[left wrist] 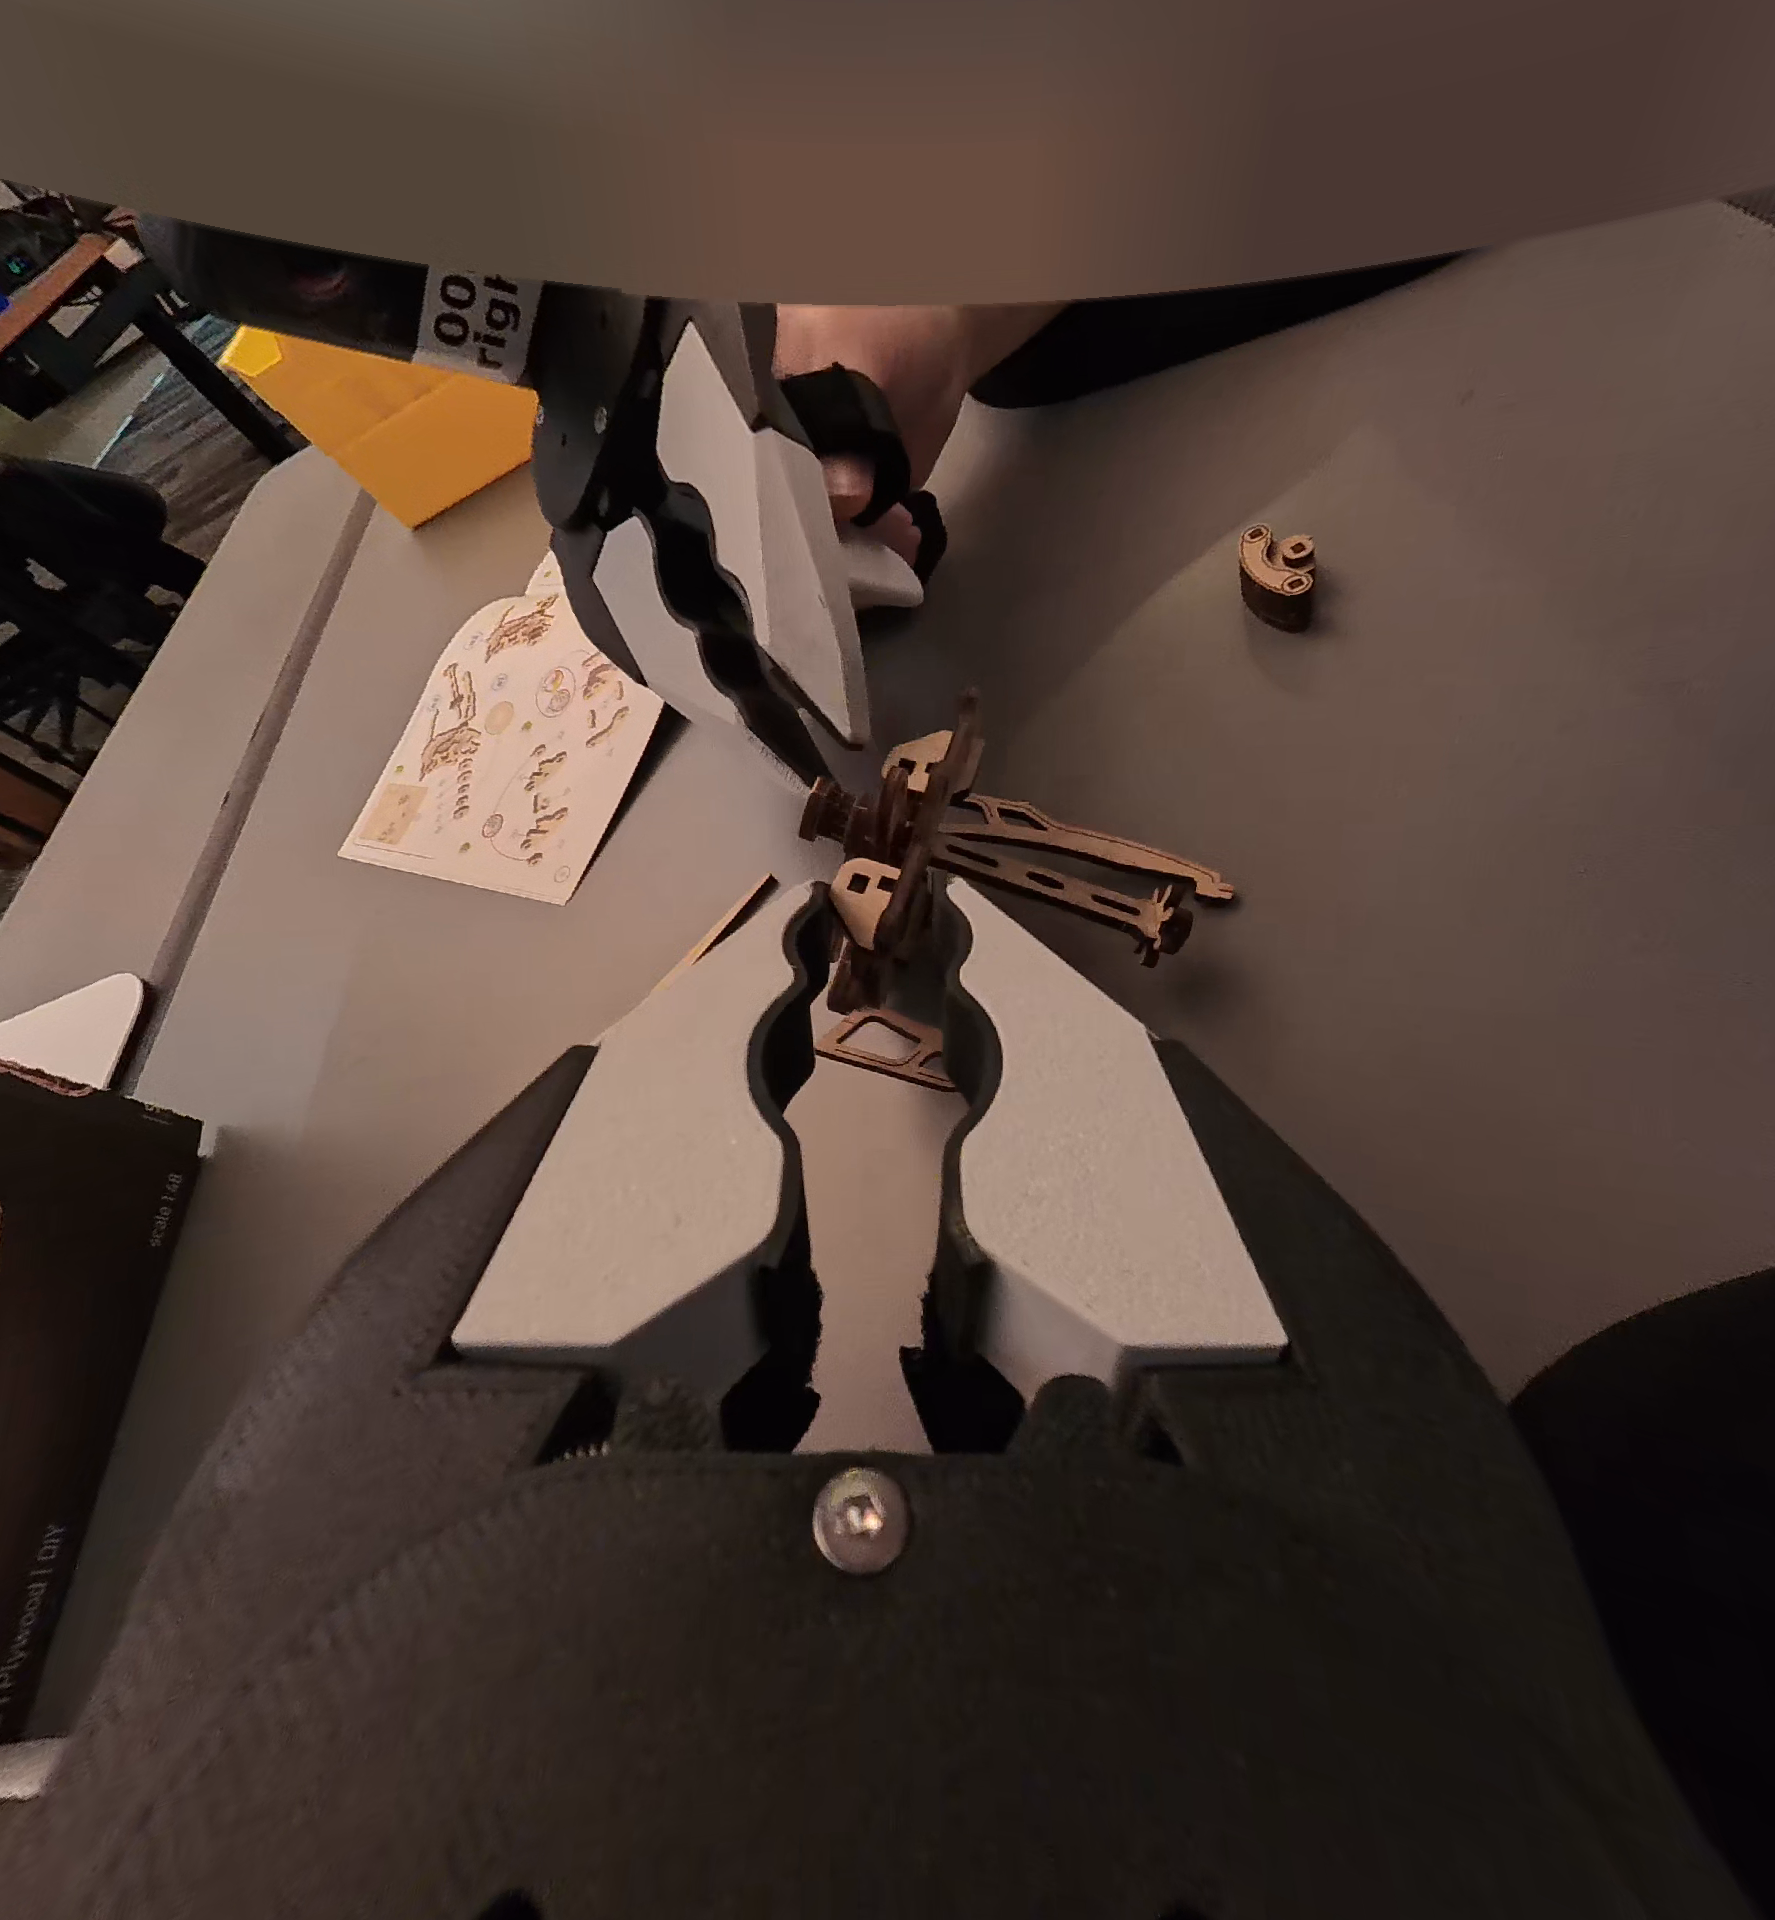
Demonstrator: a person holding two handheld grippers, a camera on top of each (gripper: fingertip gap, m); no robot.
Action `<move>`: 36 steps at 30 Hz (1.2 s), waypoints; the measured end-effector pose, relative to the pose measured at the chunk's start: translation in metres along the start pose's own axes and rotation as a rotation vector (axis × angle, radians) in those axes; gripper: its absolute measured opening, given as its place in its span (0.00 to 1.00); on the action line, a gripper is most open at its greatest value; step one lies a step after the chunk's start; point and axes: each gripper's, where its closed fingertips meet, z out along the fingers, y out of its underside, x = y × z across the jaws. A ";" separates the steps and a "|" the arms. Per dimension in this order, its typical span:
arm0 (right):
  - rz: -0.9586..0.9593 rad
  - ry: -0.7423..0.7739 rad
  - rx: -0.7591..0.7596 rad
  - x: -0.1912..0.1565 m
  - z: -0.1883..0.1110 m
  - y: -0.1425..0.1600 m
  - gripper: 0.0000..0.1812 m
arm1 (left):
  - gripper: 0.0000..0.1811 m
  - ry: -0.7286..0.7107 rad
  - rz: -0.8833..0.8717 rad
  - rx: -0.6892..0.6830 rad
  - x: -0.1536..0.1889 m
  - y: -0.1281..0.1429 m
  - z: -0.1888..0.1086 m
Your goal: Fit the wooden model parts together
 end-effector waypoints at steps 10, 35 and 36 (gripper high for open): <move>0.022 -0.026 -0.055 -0.004 0.006 0.009 0.04 | 0.09 0.010 -0.010 -0.004 0.001 0.000 0.004; 0.029 -0.025 -0.069 0.001 0.003 0.011 0.03 | 0.09 -0.032 0.011 -0.010 -0.002 0.000 0.004; 0.022 -0.043 -0.065 -0.002 0.003 0.010 0.03 | 0.09 -0.033 0.013 -0.023 -0.003 0.002 0.004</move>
